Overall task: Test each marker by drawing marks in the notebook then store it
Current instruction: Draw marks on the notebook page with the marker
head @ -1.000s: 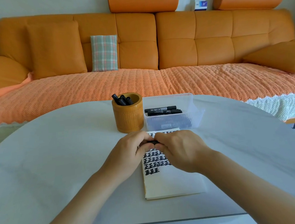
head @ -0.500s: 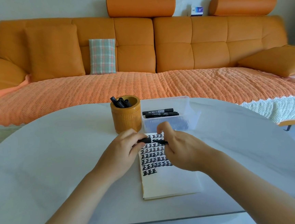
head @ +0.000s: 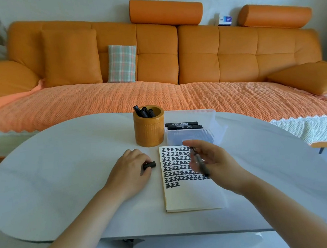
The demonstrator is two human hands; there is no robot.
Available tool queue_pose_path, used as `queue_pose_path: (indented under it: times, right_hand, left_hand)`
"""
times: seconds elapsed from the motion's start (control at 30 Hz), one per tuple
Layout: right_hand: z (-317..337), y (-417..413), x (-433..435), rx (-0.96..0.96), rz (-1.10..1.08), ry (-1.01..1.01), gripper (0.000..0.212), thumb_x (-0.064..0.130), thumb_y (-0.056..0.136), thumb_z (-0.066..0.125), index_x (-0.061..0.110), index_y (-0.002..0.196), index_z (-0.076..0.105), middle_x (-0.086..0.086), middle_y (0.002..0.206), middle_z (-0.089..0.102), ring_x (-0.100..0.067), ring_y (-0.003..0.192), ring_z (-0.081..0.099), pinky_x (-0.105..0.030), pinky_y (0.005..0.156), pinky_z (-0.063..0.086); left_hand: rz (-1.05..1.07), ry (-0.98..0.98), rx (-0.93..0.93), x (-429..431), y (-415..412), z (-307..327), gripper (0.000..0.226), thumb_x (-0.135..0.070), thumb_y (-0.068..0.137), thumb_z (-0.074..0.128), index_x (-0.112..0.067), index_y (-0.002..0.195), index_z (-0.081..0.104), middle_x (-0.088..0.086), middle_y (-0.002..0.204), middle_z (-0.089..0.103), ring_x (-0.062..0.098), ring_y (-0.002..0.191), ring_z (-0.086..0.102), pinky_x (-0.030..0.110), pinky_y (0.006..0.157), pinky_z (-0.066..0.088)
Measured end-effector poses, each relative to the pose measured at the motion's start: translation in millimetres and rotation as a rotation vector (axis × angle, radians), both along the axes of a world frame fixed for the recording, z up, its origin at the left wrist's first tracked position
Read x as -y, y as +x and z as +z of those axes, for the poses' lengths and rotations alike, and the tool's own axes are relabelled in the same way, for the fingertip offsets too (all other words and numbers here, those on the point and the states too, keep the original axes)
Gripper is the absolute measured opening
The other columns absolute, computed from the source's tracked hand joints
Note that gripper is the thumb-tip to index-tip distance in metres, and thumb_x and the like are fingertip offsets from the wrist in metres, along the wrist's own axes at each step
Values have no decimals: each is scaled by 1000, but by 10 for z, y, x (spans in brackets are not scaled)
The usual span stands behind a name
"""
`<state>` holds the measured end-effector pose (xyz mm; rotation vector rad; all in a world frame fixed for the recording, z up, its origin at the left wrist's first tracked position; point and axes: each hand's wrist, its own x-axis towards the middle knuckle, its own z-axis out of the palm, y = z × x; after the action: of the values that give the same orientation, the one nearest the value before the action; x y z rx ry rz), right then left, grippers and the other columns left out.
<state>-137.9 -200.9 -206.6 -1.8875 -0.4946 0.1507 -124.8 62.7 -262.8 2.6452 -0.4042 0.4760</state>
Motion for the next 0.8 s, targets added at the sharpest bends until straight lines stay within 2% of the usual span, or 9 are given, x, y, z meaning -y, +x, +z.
queue_pose_path:
  times: [0.07, 0.1, 0.13, 0.2, 0.27, 0.37, 0.53, 0.7, 0.8]
  right_hand:
    - [-2, -59, -29, 6, 4, 48, 10, 16, 96, 63, 20, 105, 65, -5, 80, 58, -21, 70, 54, -30, 60, 48]
    - [-15, -78, -42, -20, -6, 69, 8, 24, 98, 58, 18, 96, 64, -5, 74, 54, -20, 65, 51, -28, 55, 43]
    - [-43, -83, -52, -55, -20, 85, 16, 29, 98, 54, 17, 92, 63, -5, 71, 52, -20, 64, 50, -27, 53, 38]
    - [-104, -85, -69, -104, -27, 113, 13, 25, 92, 52, 17, 96, 62, -7, 71, 55, -23, 62, 52, -25, 52, 36]
    - [-177, -80, -72, -98, -28, 130, 13, 10, 86, 57, 10, 98, 60, -13, 75, 62, -23, 61, 59, -22, 52, 41]
    - [-262, -61, -75, -84, -51, 106, 9, -5, 84, 66, -1, 85, 59, -14, 70, 65, -24, 57, 61, -28, 56, 48]
    - [-335, -65, -81, -94, -74, 68, 17, -5, 83, 68, -3, 73, 55, -3, 58, 60, -18, 48, 51, -29, 49, 43]
    - [-381, -56, -89, -8, -76, -14, 17, 3, 80, 70, 3, 71, 56, 0, 65, 61, -14, 57, 51, -28, 54, 41]
    - [-411, -45, -93, 49, -74, -43, 16, 9, 77, 72, 9, 68, 58, -7, 72, 64, -16, 64, 55, -32, 59, 44]
  left_hand:
    - [-12, 16, 13, -7, 9, -27, 15, -29, 91, 57, -25, 103, 64, -11, 98, 55, 14, 97, 46, 30, 81, 45]
    - [-15, 26, 17, -10, 16, -37, 15, -29, 91, 57, -24, 102, 64, -11, 98, 55, 14, 97, 46, 31, 81, 45]
    - [-18, 35, 21, -12, 25, -44, 14, -29, 91, 57, -24, 102, 64, -10, 98, 55, 15, 97, 46, 32, 81, 45]
    - [-24, 45, 27, -16, 42, -53, 13, -28, 90, 57, -23, 101, 64, -10, 98, 54, 16, 96, 46, 34, 80, 46]
    - [-27, 50, 29, -19, 56, -58, 13, -28, 90, 57, -23, 100, 64, -10, 98, 54, 16, 96, 46, 34, 80, 46]
    - [-31, 63, 26, -16, 77, -61, 12, -29, 90, 57, -23, 99, 63, -10, 98, 53, 15, 96, 45, 32, 80, 45]
    - [-32, 57, 34, 2, 94, -59, 12, -29, 90, 57, -23, 98, 63, -10, 98, 54, 14, 95, 45, 32, 78, 44]
    - [-39, 62, 62, 31, 103, -68, 9, -26, 88, 58, -22, 94, 63, -8, 95, 55, 17, 92, 47, 34, 75, 44]
    - [-38, 68, 71, 30, 99, -76, 9, -26, 88, 57, -22, 94, 63, -7, 96, 55, 17, 92, 46, 34, 75, 44]
